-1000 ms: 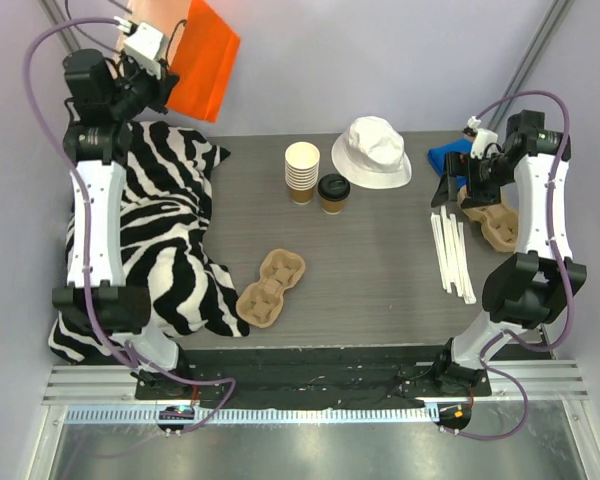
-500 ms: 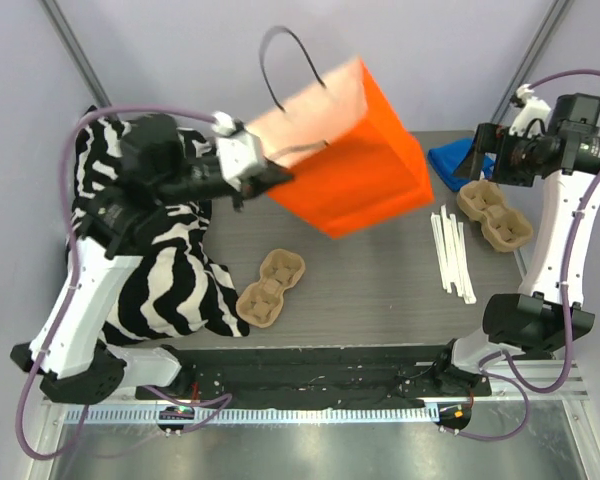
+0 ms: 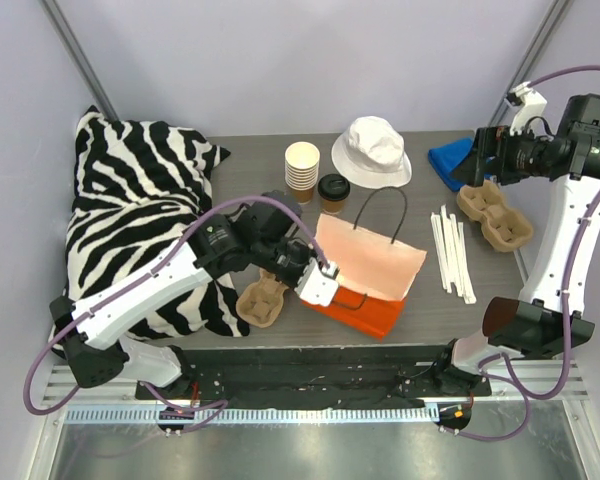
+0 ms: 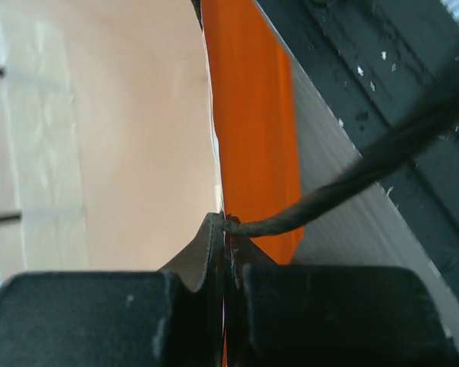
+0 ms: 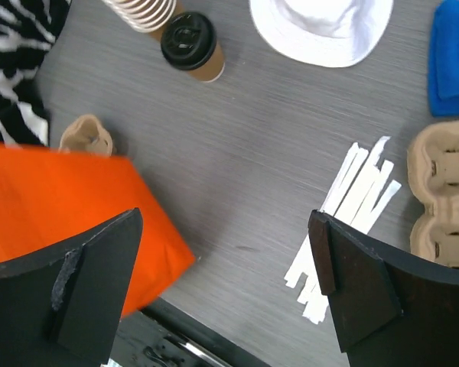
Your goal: Pack the takeout coffee
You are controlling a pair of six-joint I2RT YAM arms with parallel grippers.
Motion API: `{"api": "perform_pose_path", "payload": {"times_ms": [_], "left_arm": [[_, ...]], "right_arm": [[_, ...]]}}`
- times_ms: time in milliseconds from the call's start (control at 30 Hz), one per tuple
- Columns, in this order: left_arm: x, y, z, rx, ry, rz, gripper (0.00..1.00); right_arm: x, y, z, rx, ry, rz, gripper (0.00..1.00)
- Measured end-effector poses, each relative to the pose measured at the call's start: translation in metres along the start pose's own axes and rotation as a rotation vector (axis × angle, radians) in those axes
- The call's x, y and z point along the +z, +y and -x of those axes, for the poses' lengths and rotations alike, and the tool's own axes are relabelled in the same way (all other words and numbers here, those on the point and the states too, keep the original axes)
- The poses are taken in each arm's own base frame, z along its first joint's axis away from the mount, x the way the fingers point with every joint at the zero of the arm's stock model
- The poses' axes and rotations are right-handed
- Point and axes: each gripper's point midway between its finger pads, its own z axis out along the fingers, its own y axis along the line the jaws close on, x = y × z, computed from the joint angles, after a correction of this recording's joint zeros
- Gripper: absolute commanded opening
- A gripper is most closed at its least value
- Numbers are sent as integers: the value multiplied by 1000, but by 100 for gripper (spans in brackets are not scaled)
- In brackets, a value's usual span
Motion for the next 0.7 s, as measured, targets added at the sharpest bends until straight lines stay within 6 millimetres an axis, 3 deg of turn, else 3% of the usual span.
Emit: {"api": "perform_pose_path", "payload": {"times_ms": [133,267,367,533,700], "left_arm": [[9,-16,-19,164,26,-58,1],[10,-20,-21,305,18,-100,1],[10,-25,-18,370,0,-146,1],[15,-32,-18,413,-25,-203,2],[19,-29,-12,415,-50,-253,3]], "right_arm": [[13,26,-15,-144,45,82,100],[25,82,-35,-286,107,227,100],[15,104,-31,-334,84,266,100],[-6,150,-2,-464,-35,339,100],[-17,204,-13,-566,-70,489,100]]}}
